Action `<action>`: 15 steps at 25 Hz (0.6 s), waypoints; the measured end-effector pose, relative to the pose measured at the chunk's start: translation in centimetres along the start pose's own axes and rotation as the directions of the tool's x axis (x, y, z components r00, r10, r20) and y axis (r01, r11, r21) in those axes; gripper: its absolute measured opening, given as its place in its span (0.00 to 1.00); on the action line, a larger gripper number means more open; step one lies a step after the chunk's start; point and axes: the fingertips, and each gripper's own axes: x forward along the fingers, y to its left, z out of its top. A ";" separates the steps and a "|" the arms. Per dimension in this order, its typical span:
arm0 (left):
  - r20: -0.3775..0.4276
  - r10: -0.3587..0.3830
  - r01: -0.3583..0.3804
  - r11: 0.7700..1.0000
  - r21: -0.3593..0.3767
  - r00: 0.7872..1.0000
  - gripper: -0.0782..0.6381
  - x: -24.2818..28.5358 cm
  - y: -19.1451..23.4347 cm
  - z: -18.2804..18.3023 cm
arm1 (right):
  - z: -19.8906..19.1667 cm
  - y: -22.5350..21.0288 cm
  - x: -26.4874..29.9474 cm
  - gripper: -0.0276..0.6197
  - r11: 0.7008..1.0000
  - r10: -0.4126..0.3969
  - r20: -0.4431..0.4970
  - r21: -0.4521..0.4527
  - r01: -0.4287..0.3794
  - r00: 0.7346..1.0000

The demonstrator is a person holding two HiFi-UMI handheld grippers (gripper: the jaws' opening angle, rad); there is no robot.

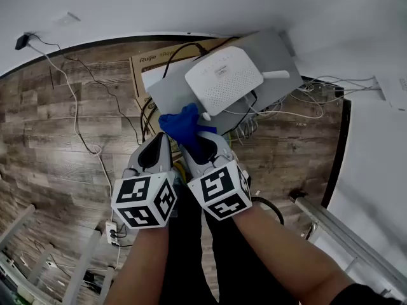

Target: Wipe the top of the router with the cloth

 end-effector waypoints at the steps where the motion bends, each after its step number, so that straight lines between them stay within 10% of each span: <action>1: -0.001 0.005 -0.005 1.000 -0.010 1.000 0.11 0.5 0.1 -0.1 | -0.4 -0.5 0.3 0.24 1.000 -0.005 -0.010 -0.002 0.005 1.000; 15: -0.013 0.022 -0.021 0.999 0.026 1.000 0.11 -0.6 -0.6 3.1 | 0.6 -3.3 -3.2 0.24 0.997 -0.077 -0.028 -0.017 0.077 0.997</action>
